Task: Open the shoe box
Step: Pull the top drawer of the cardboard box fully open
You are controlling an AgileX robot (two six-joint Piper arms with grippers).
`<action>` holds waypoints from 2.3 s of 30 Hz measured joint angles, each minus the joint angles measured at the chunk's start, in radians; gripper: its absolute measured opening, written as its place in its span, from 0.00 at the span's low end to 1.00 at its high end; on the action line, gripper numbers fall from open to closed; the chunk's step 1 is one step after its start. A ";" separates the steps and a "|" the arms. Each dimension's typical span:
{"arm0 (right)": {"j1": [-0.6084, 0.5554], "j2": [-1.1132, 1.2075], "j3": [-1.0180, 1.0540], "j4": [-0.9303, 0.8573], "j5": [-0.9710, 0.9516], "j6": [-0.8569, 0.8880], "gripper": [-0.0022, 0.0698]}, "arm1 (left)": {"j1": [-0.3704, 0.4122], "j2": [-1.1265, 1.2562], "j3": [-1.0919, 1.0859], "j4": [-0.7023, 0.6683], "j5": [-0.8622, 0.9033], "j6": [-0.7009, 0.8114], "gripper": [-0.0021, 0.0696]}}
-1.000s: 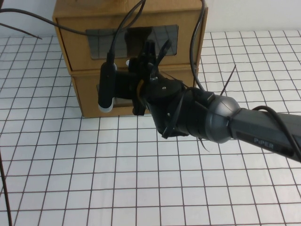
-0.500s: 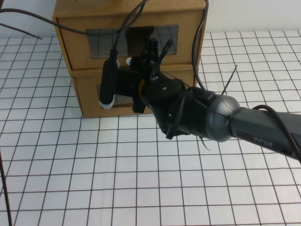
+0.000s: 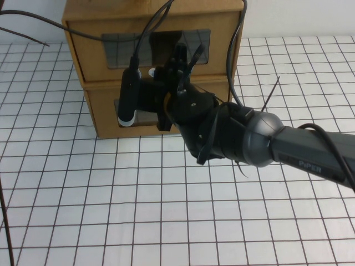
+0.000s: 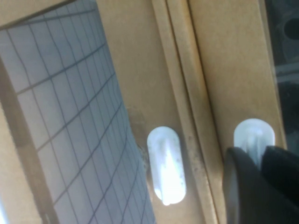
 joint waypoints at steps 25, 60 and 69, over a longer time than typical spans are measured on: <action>0.015 0.006 0.011 -0.027 0.047 -0.029 0.04 | 0.000 0.000 0.000 -0.002 0.004 0.000 0.03; 0.214 -0.425 0.463 0.183 0.142 -0.029 0.04 | -0.002 -0.007 -0.002 -0.056 0.056 -0.038 0.03; 0.256 -0.483 0.480 0.379 0.193 -0.137 0.04 | -0.006 -0.014 -0.002 -0.064 0.069 -0.044 0.03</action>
